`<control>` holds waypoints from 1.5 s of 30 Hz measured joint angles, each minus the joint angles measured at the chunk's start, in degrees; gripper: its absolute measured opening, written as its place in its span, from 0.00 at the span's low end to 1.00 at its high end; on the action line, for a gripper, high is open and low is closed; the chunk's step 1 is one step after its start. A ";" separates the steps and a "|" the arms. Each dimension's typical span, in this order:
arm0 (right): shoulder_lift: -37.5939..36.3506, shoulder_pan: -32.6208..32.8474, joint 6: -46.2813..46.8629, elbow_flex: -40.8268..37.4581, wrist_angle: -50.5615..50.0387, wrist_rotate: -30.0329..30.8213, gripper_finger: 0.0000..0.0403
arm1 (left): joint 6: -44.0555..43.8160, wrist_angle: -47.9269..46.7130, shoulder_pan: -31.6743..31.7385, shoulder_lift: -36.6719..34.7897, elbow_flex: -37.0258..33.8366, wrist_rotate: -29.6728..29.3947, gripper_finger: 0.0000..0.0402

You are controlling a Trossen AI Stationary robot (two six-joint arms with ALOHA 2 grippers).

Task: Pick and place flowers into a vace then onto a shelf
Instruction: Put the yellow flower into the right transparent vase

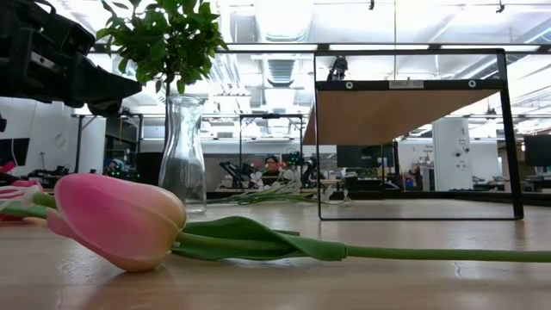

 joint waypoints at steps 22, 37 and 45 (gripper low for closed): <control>4.53 1.79 4.25 -0.15 1.11 2.33 0.02 | -0.01 -0.02 -0.02 -0.01 0.00 -0.01 0.00; 4.53 2.66 7.23 -1.90 1.09 2.30 0.02 | 0.00 -0.02 0.00 0.01 0.00 -0.01 0.00; 4.53 2.94 11.66 -6.24 1.09 3.35 0.02 | 0.00 -0.02 0.00 -0.01 0.00 -0.01 0.00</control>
